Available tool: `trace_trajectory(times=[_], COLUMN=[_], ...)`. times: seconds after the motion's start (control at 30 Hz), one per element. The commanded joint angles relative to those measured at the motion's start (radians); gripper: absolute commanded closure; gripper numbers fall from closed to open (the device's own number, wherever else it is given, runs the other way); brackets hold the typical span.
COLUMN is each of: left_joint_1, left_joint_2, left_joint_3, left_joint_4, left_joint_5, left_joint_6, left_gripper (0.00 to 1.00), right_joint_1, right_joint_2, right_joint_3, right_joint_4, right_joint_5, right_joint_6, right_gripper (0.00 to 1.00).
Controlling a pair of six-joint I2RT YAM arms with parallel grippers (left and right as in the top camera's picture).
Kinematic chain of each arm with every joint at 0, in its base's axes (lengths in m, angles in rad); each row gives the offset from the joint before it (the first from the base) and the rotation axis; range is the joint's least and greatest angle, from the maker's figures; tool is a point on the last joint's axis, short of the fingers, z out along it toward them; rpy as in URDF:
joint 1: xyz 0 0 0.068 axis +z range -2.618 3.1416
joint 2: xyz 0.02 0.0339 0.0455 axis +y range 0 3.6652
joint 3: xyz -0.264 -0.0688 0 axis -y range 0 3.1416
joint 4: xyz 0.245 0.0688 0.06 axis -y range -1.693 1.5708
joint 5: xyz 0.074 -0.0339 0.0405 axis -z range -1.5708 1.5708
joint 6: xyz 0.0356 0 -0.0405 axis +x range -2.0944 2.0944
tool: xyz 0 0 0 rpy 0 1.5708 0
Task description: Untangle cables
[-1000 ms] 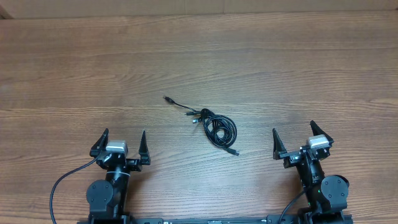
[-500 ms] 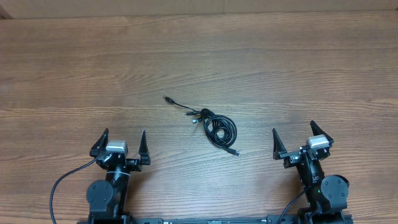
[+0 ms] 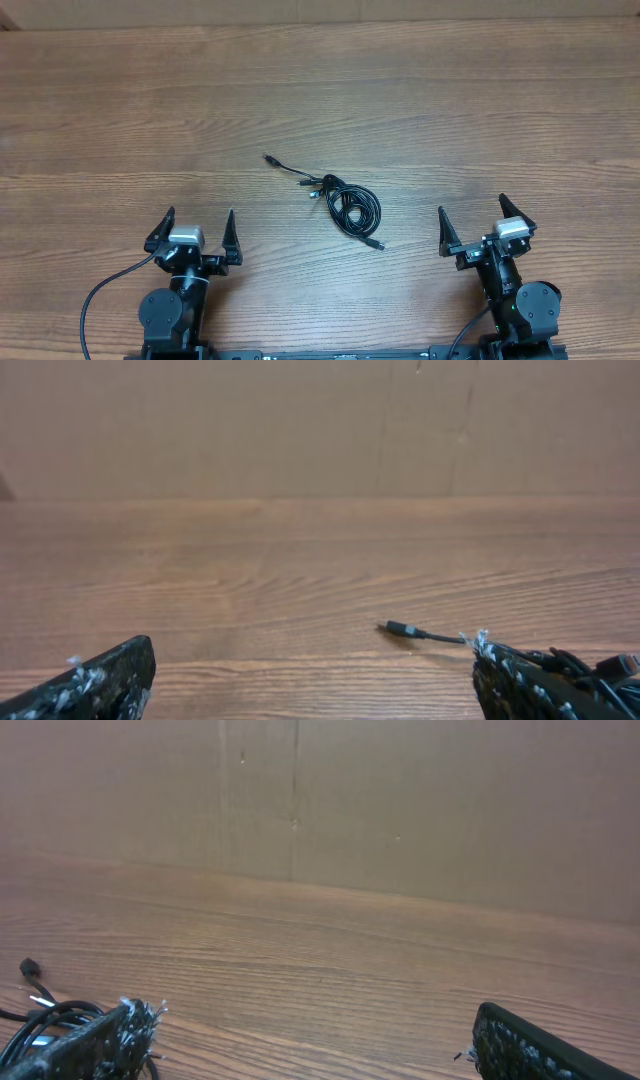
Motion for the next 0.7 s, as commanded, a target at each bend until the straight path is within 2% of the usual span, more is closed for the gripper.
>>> trace_trajectory(times=[0.0, 0.67], left_joint_1=[0.002, 0.002], left_joint_2=[-0.011, -0.008], left_joint_3=[0.035, 0.322], left_joint_4=[-0.047, -0.343], left_joint_5=[0.013, 0.027], left_joint_6=[-0.047, -0.048], left_gripper=[0.01, 0.0], right_joint_1=[-0.003, -0.003], right_joint_2=[-0.01, -0.01], right_joint_3=[-0.01, -0.01], right_joint_4=[0.005, 0.005], right_joint_5=[0.013, 0.013], right_joint_6=[-0.002, -0.002], right_gripper=[0.0, 0.0])
